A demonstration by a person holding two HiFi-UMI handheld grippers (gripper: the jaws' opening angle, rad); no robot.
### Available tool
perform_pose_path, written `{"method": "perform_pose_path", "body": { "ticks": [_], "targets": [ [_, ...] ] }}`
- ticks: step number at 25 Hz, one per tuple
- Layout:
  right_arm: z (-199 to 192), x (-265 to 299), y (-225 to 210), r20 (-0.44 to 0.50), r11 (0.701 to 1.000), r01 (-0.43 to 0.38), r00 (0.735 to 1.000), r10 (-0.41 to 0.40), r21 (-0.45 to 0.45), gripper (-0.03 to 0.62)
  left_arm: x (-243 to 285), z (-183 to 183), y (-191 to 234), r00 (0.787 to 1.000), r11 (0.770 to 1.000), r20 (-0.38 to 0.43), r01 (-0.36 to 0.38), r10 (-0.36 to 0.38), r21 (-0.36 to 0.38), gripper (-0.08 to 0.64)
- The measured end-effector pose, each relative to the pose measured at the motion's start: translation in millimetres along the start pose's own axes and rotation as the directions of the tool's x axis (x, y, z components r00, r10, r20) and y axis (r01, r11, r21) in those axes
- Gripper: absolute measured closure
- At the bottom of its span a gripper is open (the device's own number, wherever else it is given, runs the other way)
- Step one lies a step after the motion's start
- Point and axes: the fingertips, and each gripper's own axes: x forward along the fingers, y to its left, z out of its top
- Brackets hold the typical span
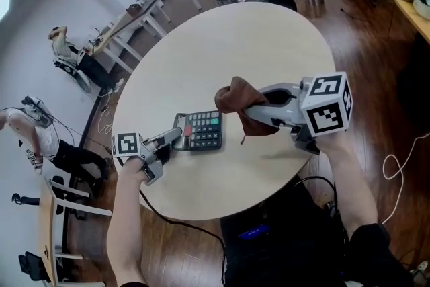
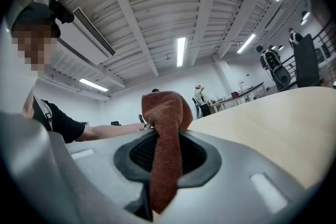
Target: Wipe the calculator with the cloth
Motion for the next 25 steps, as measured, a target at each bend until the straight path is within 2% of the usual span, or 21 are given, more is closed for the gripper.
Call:
{"method": "perform_pose_path", "body": {
  "ticks": [3, 5, 7, 9, 11, 13, 15, 17, 20, 23, 25],
  "targets": [
    [-2.3, -0.5, 2.1, -0.002, 1.0, 0.0, 1.0, 0.0, -0.003, 0.528, 8.3, 8.1, 11.3, 0.996, 0.998, -0.085, 0.029, -0.024, 0.057, 0.328],
    [-4.3, -1.4, 1.9, -0.004, 1.0, 0.003, 1.0, -0.003, -0.003, 0.528, 16.5, 8.0, 12.4, 0.989, 0.997, -0.139, 0.049, -0.039, 0.067, 0.374],
    [-6.1, -2.9, 1.9, -0.004, 1.0, 0.006, 1.0, -0.006, -0.004, 0.528, 22.0, 4.6, 9.1, 0.984, 0.997, -0.166, 0.065, -0.058, 0.039, 0.456],
    [-5.2, -3.4, 1.1, -0.003, 1.0, 0.011, 1.0, -0.011, -0.003, 0.528, 24.6, 2.9, -1.8, 0.983, 0.995, -0.154, 0.097, -0.102, -0.038, 0.47],
    [-4.4, -3.1, -3.6, -0.002, 1.0, 0.022, 1.0, -0.022, -0.001, 0.528, 25.4, 7.3, -10.2, 0.983, 0.983, -0.098, 0.145, -0.156, -0.109, 0.485],
    [-9.5, -5.3, -12.0, -0.007, 0.999, 0.047, 0.999, -0.047, -0.002, 0.528, 25.8, 11.0, -14.9, 0.979, 0.971, -0.008, 0.2, -0.203, -0.133, 0.502],
    [-19.1, -5.9, -20.7, -0.018, 0.997, 0.082, 0.996, -0.083, -0.008, 0.528, 23.0, 9.1, -21.1, 0.967, 0.957, 0.091, 0.25, -0.239, -0.145, 0.505],
    [-26.7, 0.1, -25.8, -0.018, 0.994, 0.107, 0.994, -0.107, -0.01, 0.528, 15.1, 6.8, -28.2, 0.943, 0.937, 0.188, 0.307, -0.275, -0.167, 0.505],
    [-24.2, 17.9, -26.5, 0.018, 0.993, 0.117, 0.993, -0.116, -0.023, 0.528, 2.0, 9.2, -39.3, 0.892, 0.903, 0.316, 0.389, -0.322, -0.18, 0.503],
    [2.5, 37.9, -22.0, 0.084, 0.988, 0.117, 0.991, -0.109, -0.099, 0.528, -3.8, 13.0, -51.3, 0.838, 0.868, 0.408, 0.463, -0.362, -0.181, 0.503],
    [25.5, 53.2, -17.3, 0.122, 0.979, 0.12, 0.987, -0.1, -0.167, 0.528, -6.1, 13.5, -58.9, 0.816, 0.853, 0.433, 0.492, -0.382, -0.175, 0.503]
  ]
}}
